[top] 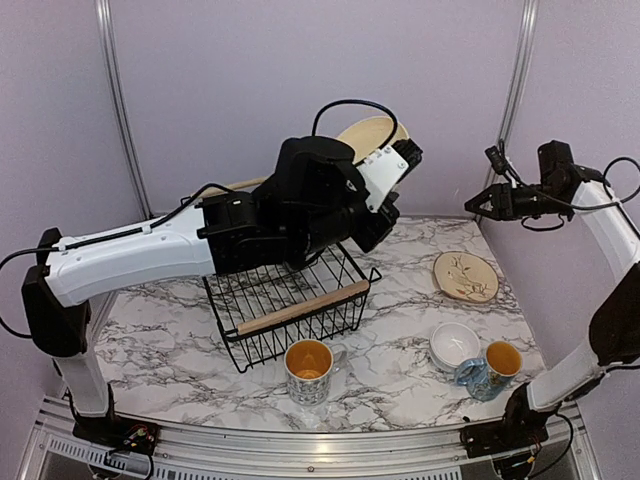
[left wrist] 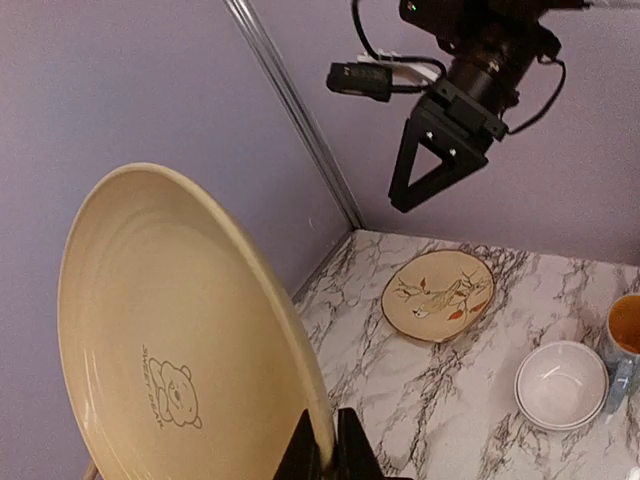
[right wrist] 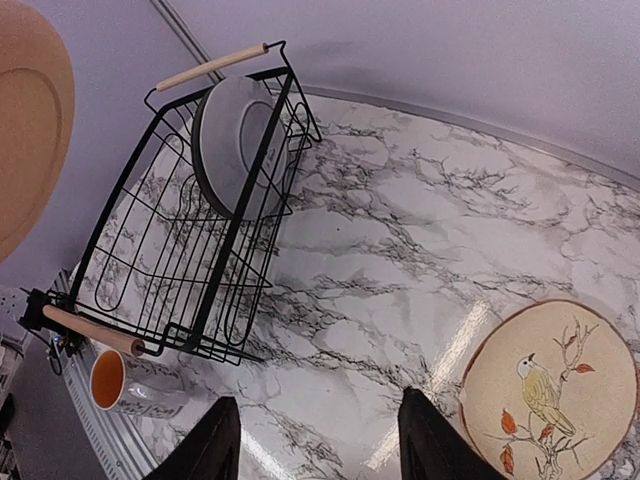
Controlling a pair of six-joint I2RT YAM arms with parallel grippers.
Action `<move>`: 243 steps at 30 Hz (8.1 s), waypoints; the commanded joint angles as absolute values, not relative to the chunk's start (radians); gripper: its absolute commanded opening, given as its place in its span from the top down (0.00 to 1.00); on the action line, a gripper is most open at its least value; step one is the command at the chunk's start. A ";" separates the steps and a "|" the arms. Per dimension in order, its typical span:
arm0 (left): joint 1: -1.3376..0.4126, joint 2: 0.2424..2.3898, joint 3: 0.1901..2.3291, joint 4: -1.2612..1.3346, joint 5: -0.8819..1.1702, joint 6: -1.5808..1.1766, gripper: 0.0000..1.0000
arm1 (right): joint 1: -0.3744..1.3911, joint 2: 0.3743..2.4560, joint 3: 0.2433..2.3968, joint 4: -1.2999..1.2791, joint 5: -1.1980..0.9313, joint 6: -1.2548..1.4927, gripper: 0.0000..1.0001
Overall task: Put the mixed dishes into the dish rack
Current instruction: Pass from the right arm to the left, then insert the plate into the dish rack, then grab the plate at the corner of the board, then pass from the right arm to the left
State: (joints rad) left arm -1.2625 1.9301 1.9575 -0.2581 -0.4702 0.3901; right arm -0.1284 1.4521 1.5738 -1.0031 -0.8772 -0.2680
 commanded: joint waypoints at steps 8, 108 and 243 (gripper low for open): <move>-1.035 1.459 1.354 0.454 -0.282 -0.336 1.00 | -0.130 1.353 1.102 -0.514 -0.838 -0.330 0.48; -0.435 1.984 1.279 0.380 0.210 -0.999 0.75 | -0.005 1.535 0.985 -0.467 -0.828 -0.475 0.48; -1.507 1.806 1.670 -0.291 -0.685 0.515 0.46 | -0.515 1.630 1.245 -1.099 -1.323 -0.441 1.00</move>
